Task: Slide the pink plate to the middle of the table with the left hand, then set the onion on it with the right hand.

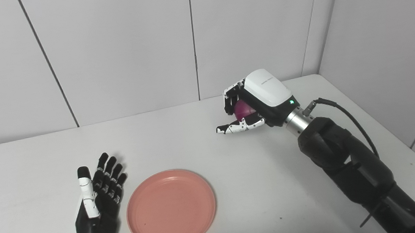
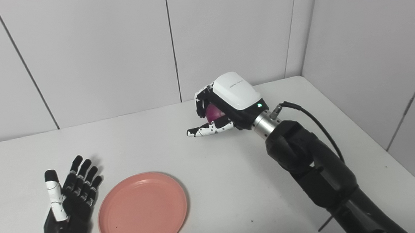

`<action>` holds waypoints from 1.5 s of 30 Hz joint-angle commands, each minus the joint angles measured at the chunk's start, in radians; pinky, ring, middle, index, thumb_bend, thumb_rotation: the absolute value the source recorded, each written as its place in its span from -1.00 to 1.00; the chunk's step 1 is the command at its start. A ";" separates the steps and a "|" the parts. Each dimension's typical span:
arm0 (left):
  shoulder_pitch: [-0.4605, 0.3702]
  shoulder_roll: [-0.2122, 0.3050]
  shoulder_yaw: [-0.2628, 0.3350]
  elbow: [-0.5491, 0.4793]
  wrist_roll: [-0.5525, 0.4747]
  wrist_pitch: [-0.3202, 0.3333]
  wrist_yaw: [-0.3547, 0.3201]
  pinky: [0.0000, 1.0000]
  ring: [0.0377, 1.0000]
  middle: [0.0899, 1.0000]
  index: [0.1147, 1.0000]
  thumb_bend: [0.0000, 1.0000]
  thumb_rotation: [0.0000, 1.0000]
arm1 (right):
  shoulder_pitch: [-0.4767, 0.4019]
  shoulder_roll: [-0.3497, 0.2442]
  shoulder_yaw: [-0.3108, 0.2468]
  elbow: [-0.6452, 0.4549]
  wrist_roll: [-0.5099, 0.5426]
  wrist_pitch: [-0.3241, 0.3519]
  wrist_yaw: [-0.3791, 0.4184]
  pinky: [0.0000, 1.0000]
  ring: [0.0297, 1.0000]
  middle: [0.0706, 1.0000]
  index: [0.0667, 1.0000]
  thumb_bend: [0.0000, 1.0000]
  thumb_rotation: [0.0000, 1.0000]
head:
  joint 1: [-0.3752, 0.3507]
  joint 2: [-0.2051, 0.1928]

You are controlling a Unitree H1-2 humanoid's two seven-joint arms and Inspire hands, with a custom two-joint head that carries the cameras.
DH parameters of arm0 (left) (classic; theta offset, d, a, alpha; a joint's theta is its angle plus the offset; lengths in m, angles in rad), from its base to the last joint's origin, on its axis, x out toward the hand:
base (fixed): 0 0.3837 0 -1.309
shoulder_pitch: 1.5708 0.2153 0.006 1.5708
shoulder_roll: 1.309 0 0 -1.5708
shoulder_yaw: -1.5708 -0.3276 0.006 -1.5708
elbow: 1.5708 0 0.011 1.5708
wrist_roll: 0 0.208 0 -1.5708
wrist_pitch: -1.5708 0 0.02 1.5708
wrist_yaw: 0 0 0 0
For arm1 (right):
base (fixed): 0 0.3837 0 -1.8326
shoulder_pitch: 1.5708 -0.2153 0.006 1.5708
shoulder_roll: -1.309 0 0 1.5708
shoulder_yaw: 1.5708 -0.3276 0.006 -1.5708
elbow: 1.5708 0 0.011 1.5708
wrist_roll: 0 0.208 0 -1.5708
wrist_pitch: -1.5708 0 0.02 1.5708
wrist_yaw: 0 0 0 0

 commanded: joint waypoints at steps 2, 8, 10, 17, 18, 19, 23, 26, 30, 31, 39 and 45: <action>0.026 -0.019 -0.014 0.021 0.019 0.069 0.024 1.00 1.00 1.00 1.00 0.58 1.00 | -0.060 0.016 0.008 -0.036 0.000 -0.029 0.014 -0.76 -0.72 -0.65 -0.50 0.03 0.12 | 0.023 0.002; 0.025 -0.052 -0.024 0.029 0.043 0.046 0.038 1.00 1.00 1.00 1.00 0.56 1.00 | -0.072 0.060 0.063 -0.024 -0.002 -0.069 0.043 -0.70 -0.65 -0.57 -0.43 0.01 0.00 | 0.119 0.015; 0.024 -0.064 -0.030 0.030 0.054 0.042 0.049 1.00 1.00 1.00 1.00 0.55 1.00 | -0.067 0.076 0.082 -0.018 -0.012 -0.085 0.038 -0.73 -0.68 -0.60 -0.47 0.01 0.05 | 0.139 0.018; 0.023 -0.090 -0.042 0.019 0.090 0.046 0.079 1.00 0.99 1.00 1.00 0.61 1.00 | -0.049 0.119 0.122 -0.008 -0.031 -0.130 0.041 -0.77 -0.73 -0.65 -0.51 0.02 0.09 | 0.175 0.025; 0.023 -0.093 -0.042 0.018 0.093 0.047 0.082 1.00 0.99 1.00 1.00 0.61 1.00 | -0.047 0.124 0.127 -0.005 -0.036 -0.139 0.037 -0.78 -0.73 -0.65 -0.52 0.02 0.09 | 0.182 0.027; 0.022 -0.096 -0.043 0.017 0.095 0.049 0.084 1.00 0.99 1.00 1.00 0.61 1.00 | -0.045 0.130 0.133 -0.002 -0.040 -0.146 0.035 -0.78 -0.74 -0.66 -0.51 0.01 0.09 | 0.183 0.027; 0.021 -0.106 -0.043 0.015 0.100 0.051 0.089 1.00 0.99 1.00 1.00 0.61 1.00 | -0.038 0.147 0.152 0.002 -0.051 -0.165 0.038 -0.76 -0.73 -0.63 -0.47 0.00 0.10 | 0.202 0.031; 0.021 -0.114 -0.041 0.013 0.094 0.052 0.092 1.00 0.99 1.00 1.00 0.63 1.00 | -0.034 0.156 0.164 0.004 -0.046 -0.173 0.046 -0.75 -0.71 -0.61 -0.45 -0.02 0.12 | 0.216 0.034; 0.022 -0.118 -0.046 0.002 0.099 0.060 0.098 1.00 0.98 1.00 1.00 0.62 1.00 | -0.028 0.173 0.174 0.014 -0.037 -0.179 0.046 -0.77 -0.72 -0.62 -0.45 -0.01 0.09 | 0.218 0.037; 0.023 -0.119 -0.047 -0.001 0.099 0.061 0.100 1.00 0.98 1.00 1.00 0.61 1.00 | -0.027 0.177 0.176 0.016 -0.037 -0.181 0.044 -0.78 -0.72 -0.63 -0.47 -0.01 0.10 | 0.219 0.039; 0.028 -0.125 -0.047 -0.021 0.089 0.077 0.105 1.00 0.98 1.00 1.00 0.62 1.00 | -0.014 0.212 0.187 0.050 -0.010 -0.188 0.058 -0.76 -0.71 -0.62 -0.47 -0.05 0.11 | 0.233 0.047; 0.029 -0.133 -0.044 -0.030 0.090 0.086 0.111 1.00 1.00 1.00 1.00 0.61 1.00 | -0.005 0.218 0.195 0.109 -0.023 -0.238 0.029 -0.75 -0.71 -0.62 -0.46 -0.06 0.02 | 0.238 0.049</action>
